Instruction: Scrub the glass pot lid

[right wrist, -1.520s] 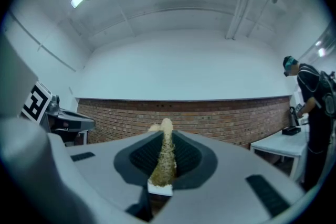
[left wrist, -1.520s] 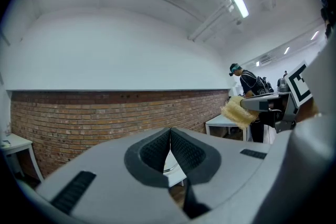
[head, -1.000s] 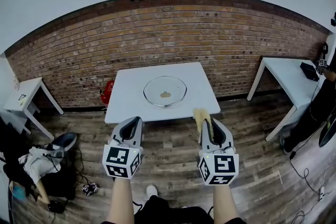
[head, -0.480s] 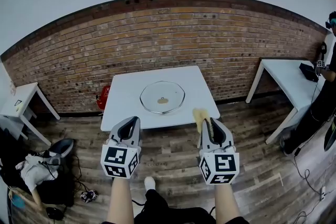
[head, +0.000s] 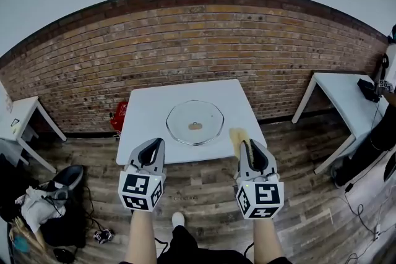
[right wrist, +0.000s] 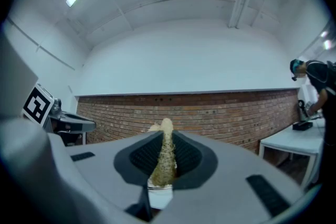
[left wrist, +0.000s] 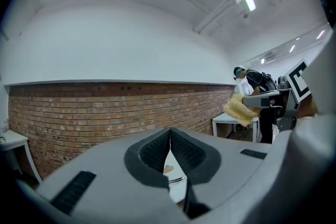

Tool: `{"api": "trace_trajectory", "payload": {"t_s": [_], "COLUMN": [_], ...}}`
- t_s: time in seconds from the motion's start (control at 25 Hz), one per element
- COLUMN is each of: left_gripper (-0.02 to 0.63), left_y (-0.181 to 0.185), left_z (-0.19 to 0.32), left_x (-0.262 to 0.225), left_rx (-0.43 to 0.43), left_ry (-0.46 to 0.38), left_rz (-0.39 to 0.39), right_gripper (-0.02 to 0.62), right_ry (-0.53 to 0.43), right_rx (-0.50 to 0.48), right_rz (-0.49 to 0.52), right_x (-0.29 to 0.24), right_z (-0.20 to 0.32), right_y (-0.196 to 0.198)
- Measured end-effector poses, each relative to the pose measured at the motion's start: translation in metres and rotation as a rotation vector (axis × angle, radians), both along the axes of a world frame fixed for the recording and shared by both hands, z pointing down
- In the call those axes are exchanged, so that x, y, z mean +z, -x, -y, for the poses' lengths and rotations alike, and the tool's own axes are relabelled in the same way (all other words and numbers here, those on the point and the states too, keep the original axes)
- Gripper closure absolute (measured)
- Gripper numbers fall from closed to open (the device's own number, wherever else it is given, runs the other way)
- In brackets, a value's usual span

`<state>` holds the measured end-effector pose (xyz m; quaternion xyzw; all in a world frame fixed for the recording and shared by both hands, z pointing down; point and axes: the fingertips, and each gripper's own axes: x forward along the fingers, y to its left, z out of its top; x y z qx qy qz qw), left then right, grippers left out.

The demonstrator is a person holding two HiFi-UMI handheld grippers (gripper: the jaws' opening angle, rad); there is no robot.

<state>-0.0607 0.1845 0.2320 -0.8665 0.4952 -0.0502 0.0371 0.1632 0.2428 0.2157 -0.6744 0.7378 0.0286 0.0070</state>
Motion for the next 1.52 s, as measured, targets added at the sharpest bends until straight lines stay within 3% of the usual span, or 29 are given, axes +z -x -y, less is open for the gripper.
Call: {"api": "trace_trajectory", "payload": {"t_s": [0.8,1.16,1.52], "left_gripper": [0.595,0.595,0.595], "left_y": [0.061,0.066,0.048], "left_z": [0.184,0.241,0.264], "left_x": [0.019,0.021,0.031], "left_rx": [0.091,0.158,0.172], "left_ry": [0.076,0.078,0.104], "left_rz": [-0.001,-0.009,0.003], "right_gripper": [0.54,0.54,0.54], "right_ry": [0.044,0.039,0.044], "right_rx": [0.12,0.178,0.179], "right_rz": [-0.021,-0.033,-0.023], "right_x": [0.0,-0.003,-0.001], "right_z": [0.166,0.213,0.235], "right_y": [0.058,0.066,0.052]}}
